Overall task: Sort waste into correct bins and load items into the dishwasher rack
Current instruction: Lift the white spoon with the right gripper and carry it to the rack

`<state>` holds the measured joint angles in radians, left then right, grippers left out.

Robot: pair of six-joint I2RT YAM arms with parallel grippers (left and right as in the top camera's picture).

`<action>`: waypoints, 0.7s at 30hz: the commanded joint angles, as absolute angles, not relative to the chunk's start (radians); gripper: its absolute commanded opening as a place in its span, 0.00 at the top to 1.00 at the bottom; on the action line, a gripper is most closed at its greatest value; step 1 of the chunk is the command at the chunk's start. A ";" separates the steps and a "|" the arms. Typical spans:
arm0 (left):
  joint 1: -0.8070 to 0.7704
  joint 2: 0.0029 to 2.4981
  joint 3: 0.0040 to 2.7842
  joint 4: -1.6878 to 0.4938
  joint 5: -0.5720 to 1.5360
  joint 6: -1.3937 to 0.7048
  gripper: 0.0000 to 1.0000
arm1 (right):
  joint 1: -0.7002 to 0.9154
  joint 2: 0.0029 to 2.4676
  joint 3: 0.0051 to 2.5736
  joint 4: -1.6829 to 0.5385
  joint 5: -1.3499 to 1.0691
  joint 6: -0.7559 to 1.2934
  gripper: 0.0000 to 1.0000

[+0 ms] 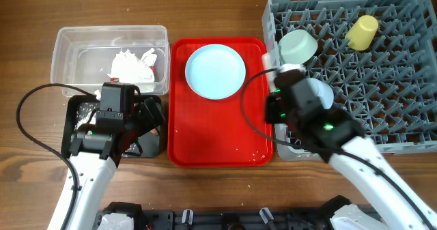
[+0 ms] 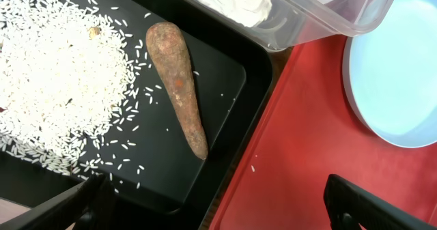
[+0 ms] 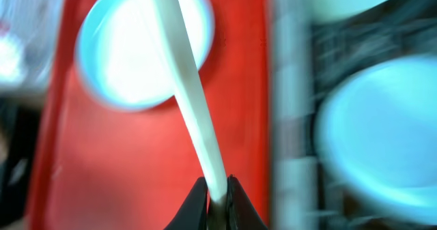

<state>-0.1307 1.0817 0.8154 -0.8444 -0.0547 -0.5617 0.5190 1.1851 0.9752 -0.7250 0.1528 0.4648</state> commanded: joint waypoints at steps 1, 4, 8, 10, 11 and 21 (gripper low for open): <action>-0.124 1.083 0.815 -0.841 -0.049 -0.558 0.00 | 0.405 1.159 0.988 -0.727 0.283 0.241 0.96; -0.124 1.083 0.815 -0.841 -0.049 -0.558 0.00 | 0.296 1.185 0.988 -0.716 0.350 0.141 0.96; -0.124 1.083 0.815 -0.841 -0.042 -0.558 0.00 | 0.181 1.235 0.988 -0.661 0.356 0.025 0.96; -0.124 1.083 0.815 -0.841 -0.042 -0.558 0.00 | 0.133 1.267 0.988 -0.632 0.356 -0.015 0.96; -0.124 1.083 0.815 -0.841 -0.042 -0.558 0.00 | 0.109 1.287 0.988 -0.617 0.356 -0.038 0.96; -0.124 1.083 0.815 -0.841 -0.042 -0.558 0.00 | -0.054 1.515 0.988 -0.479 0.355 -0.105 0.96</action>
